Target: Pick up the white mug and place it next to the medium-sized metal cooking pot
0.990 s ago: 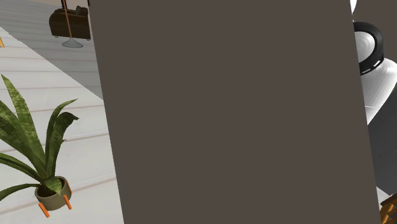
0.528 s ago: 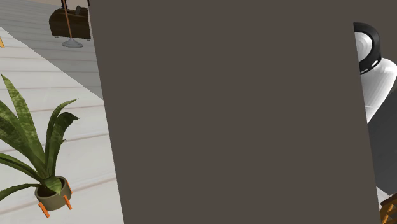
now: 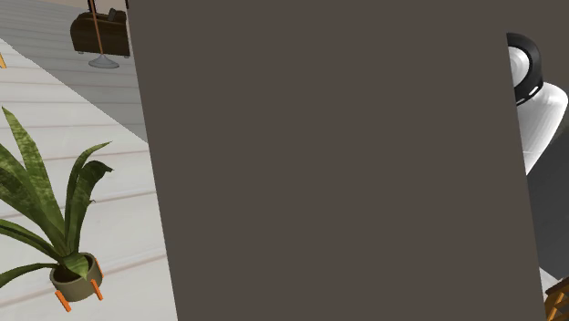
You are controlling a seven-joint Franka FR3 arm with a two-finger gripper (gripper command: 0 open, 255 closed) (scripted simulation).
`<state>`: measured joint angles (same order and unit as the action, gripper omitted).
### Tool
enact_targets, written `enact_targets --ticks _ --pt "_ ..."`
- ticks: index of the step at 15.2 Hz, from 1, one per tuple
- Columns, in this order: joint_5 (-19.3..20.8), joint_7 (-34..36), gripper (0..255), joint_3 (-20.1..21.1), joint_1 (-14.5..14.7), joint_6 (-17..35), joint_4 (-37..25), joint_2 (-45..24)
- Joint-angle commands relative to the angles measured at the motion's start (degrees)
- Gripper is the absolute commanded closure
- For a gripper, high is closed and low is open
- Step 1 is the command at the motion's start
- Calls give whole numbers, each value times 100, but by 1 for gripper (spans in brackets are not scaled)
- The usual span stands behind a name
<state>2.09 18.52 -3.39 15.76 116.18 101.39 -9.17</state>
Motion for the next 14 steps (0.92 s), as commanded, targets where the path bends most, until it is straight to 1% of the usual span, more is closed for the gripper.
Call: enact_targets --ticks 1,14 --pt "1 0 255 -2 -4 153 135 -13" --pt "1 27 255 -3 -10 1074 749 -320"
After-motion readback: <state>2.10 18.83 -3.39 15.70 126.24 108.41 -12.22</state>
